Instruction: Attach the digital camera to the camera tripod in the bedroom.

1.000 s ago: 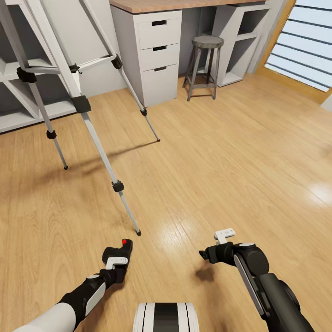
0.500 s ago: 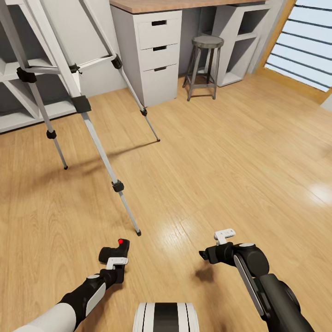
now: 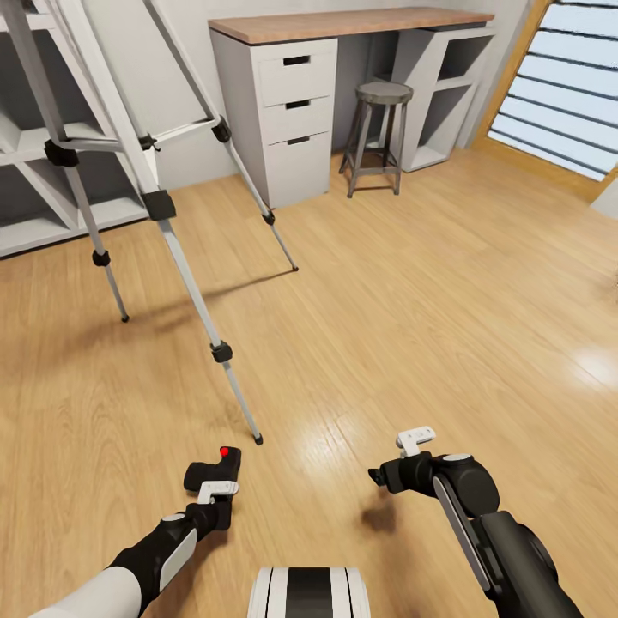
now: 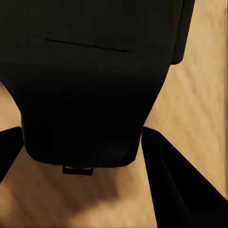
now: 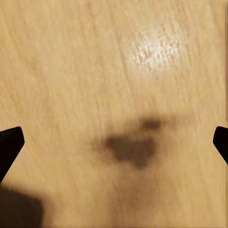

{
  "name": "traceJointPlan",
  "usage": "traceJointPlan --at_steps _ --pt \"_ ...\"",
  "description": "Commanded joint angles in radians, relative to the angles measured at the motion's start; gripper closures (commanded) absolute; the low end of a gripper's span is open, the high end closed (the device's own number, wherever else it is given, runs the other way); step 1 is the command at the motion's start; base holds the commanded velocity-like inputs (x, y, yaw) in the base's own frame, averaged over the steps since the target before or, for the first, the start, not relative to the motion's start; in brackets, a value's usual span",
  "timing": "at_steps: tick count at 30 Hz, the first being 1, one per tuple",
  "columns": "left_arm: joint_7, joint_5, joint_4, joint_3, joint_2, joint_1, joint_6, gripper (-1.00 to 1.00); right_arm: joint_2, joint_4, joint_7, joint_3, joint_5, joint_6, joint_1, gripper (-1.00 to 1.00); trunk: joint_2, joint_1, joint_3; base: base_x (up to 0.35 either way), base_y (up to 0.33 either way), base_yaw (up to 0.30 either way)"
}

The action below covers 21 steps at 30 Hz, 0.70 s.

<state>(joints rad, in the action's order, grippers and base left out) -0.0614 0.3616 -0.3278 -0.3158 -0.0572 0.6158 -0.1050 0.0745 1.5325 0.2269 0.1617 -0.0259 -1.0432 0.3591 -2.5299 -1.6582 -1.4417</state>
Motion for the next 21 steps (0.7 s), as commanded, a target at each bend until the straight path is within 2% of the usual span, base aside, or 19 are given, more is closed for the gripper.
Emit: traceJointPlan --at_steps 1,15,21 --pt "-0.003 0.005 -0.002 -0.003 -0.001 0.0 -0.006 1.0 0.001 0.001 0.003 0.001 -0.003 -0.004 0.0 -1.0 0.0 0.001 0.003 0.0 0.0 0.0" --pt "-0.002 0.005 -0.003 -0.005 -0.002 -0.001 -0.005 1.0 0.001 0.004 0.003 0.013 -0.003 -0.004 -0.001 -1.0 0.003 0.007 0.058 0.0 0.0 0.0" --pt "-0.007 0.006 -0.006 -0.002 -0.005 -0.003 0.017 1.0 0.004 0.004 0.006 0.022 -0.002 -0.004 -0.003 -1.0 0.005 0.01 0.081 0.0 0.0 0.0"
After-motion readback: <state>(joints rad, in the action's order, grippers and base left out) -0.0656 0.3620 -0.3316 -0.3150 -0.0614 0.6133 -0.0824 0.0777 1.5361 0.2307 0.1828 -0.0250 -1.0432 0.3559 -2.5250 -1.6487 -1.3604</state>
